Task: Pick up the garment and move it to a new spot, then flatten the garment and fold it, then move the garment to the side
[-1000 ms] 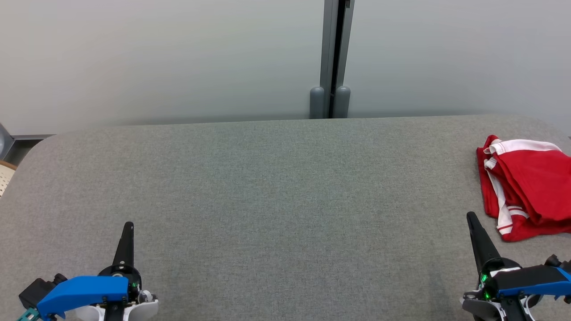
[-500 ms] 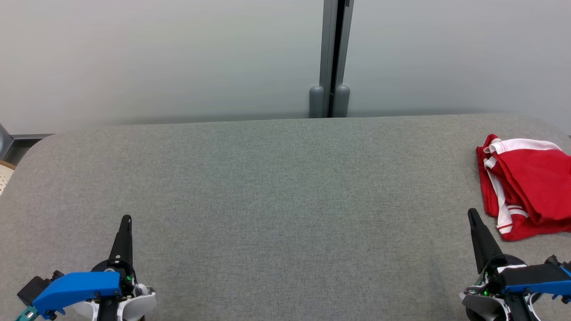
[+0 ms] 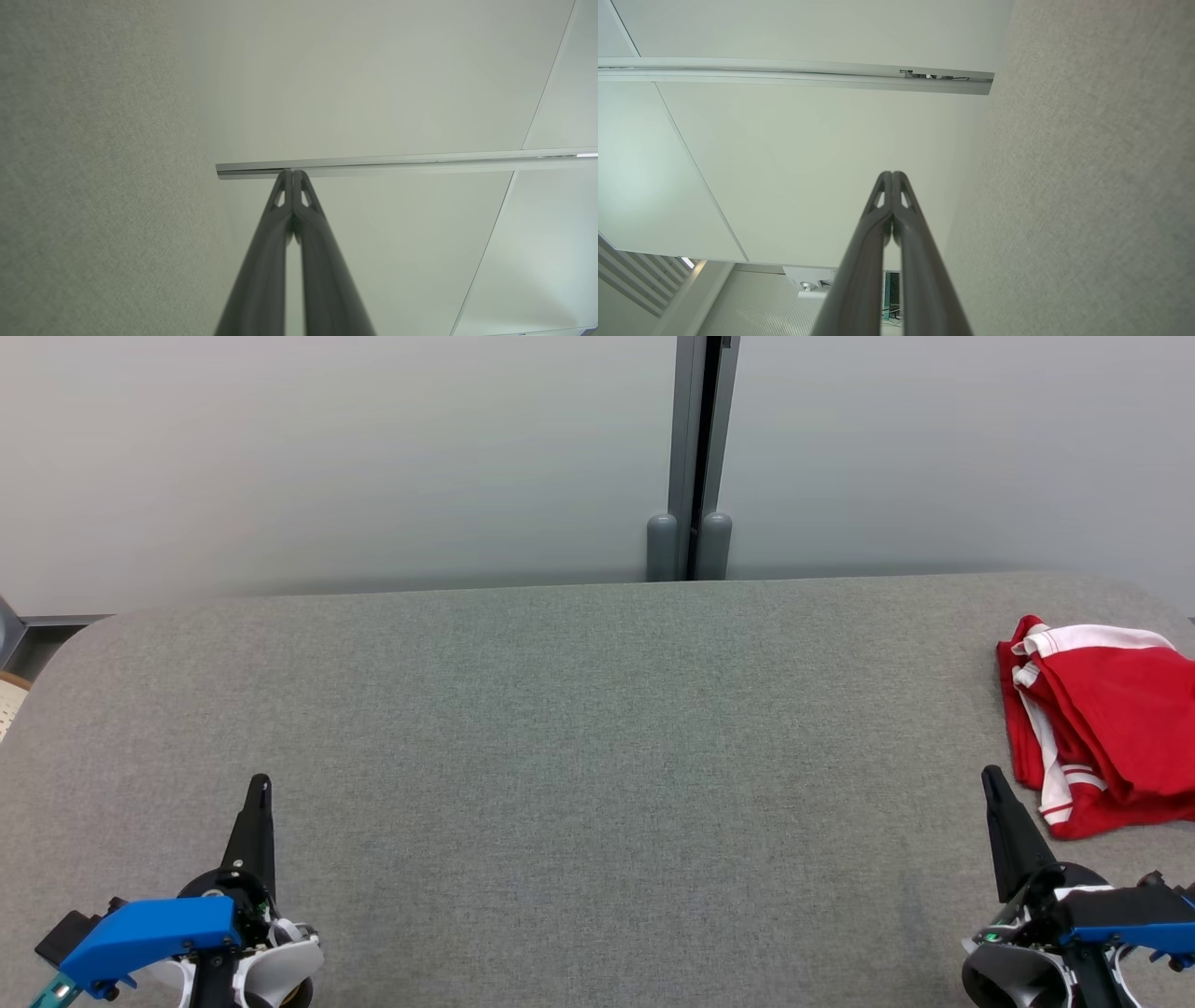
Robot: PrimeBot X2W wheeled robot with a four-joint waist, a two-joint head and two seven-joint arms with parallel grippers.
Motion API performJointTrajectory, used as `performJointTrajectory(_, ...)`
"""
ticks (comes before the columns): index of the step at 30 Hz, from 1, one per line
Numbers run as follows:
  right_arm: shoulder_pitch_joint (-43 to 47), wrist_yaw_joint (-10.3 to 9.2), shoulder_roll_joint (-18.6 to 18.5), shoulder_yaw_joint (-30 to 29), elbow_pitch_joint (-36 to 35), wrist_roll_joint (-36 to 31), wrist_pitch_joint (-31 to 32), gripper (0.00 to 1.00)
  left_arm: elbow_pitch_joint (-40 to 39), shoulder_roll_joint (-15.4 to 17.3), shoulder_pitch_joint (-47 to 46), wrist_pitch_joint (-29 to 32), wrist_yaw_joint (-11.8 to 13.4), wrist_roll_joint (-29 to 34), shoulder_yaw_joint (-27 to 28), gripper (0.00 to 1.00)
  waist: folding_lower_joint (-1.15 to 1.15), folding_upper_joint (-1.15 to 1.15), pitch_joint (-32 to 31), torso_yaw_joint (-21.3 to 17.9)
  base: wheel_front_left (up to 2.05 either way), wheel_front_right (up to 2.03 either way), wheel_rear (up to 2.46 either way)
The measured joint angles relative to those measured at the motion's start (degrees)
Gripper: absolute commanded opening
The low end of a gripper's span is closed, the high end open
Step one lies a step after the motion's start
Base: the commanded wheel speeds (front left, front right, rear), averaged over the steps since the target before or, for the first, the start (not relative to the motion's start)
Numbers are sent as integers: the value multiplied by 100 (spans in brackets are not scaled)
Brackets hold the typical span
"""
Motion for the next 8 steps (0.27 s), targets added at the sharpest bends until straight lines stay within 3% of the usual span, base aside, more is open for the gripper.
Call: performJointTrajectory(8, -24, 0, -1, -4, 14, 268, 24, 0, -22, -18, -31, 57, -9, -191, 48, 0, 0, 0, 7, -3, 0, 0, 0)
